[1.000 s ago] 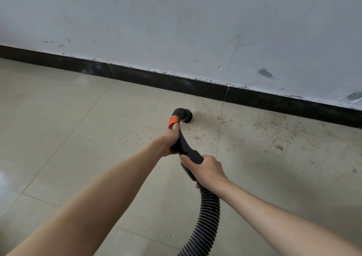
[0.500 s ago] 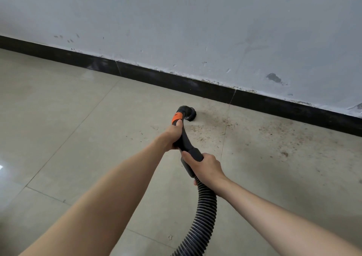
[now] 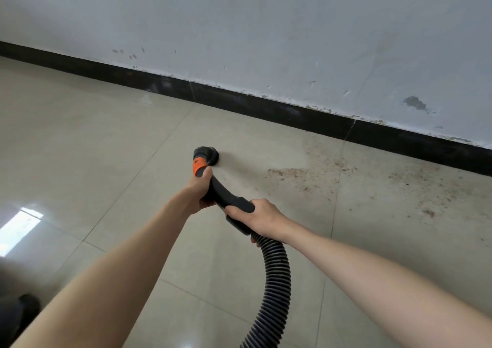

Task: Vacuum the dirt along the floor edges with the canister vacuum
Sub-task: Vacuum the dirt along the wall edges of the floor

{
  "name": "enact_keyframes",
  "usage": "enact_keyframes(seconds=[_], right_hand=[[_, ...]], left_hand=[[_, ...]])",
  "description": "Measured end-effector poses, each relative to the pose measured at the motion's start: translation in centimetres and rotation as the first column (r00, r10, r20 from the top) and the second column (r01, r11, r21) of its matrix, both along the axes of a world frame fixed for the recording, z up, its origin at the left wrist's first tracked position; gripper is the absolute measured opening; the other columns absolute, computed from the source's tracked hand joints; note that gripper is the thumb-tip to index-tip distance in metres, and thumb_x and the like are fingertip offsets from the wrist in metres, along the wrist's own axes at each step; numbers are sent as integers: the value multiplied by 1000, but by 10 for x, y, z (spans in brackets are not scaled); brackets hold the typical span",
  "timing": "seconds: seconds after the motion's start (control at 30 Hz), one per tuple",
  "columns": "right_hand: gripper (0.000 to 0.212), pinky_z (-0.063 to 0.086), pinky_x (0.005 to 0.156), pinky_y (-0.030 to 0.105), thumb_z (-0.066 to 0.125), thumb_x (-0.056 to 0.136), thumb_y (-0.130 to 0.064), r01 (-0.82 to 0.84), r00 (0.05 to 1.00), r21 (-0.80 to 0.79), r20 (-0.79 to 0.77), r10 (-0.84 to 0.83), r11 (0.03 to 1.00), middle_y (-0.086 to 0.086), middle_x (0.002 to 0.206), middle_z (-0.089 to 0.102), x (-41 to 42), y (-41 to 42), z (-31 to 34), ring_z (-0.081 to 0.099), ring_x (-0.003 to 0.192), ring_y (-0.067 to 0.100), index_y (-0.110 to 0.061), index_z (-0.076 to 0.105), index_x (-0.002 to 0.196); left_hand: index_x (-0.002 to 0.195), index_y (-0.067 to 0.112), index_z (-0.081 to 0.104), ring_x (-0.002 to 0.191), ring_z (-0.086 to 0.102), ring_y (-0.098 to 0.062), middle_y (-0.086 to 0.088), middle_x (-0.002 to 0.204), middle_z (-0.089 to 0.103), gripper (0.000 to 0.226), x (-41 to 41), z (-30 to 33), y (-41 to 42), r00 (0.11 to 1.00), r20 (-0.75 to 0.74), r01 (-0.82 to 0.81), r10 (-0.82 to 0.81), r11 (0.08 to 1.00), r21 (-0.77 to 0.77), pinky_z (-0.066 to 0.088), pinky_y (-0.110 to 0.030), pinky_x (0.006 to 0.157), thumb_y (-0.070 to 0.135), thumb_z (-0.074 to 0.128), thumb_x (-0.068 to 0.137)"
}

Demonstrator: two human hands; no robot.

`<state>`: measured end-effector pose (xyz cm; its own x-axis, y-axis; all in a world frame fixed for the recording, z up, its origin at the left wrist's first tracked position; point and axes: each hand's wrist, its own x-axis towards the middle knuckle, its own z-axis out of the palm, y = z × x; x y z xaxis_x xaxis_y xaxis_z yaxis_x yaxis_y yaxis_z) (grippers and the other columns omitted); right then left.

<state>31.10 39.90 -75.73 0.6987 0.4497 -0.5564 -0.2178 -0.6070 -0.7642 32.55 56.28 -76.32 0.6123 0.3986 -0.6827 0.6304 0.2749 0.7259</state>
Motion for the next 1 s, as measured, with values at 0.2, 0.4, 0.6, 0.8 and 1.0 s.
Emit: enact_keyframes(seconds=[0.2, 0.4, 0.6, 0.8, 1.0], right_hand=[[41, 50, 48, 24, 66, 81, -57, -163, 984, -56, 63, 166, 985, 1, 70, 62, -32, 5, 0, 59, 48, 15, -17, 54, 82], [40, 52, 50, 27, 68, 80, -56, -129, 991, -68, 15, 131, 989, 1, 74, 63, -52, -11, -1, 60, 47, 15, -18, 54, 85], [48, 53, 51, 26, 65, 78, -62, -99, 995, -96, 16, 101, 990, 1, 81, 63, -63, -30, -3, 62, 50, 15, -16, 55, 90], [48, 53, 48, 27, 68, 79, -60, -51, 998, -39, -45, 49, 998, 2, 75, 63, -59, -42, 0, 64, 57, 18, -13, 59, 87], [39, 55, 72, 32, 61, 81, -56, -121, 990, -184, 49, 132, 975, 1, 86, 67, -52, -37, -8, 68, 83, 22, -18, 59, 84]], left_hand=[[120, 7, 41, 79, 55, -21, -7, 88, 51, 36, -43, -25, 22, 987, -28, -159, 158, 984, -77, 46, -36, 74, 31, 47, 94], [111, 10, 37, 76, 54, -22, -9, 86, 50, 24, -58, -31, 6, 994, -34, -109, 109, 994, -11, 46, -39, 74, 30, 39, 97], [111, 7, 40, 79, 56, -24, -11, 87, 51, 29, -67, -34, -12, 996, -61, -68, 66, 997, -26, 49, -37, 65, 32, 40, 96], [109, 5, 41, 73, 54, -22, -9, 82, 49, 32, -56, -34, -27, 996, -86, -22, 23, 1000, 19, 47, -35, 58, 34, 36, 97], [114, 7, 41, 79, 55, -24, -11, 89, 50, 36, -55, -41, -38, 992, -123, 4, -2, 1000, 13, 48, -35, 57, 37, 37, 95]])
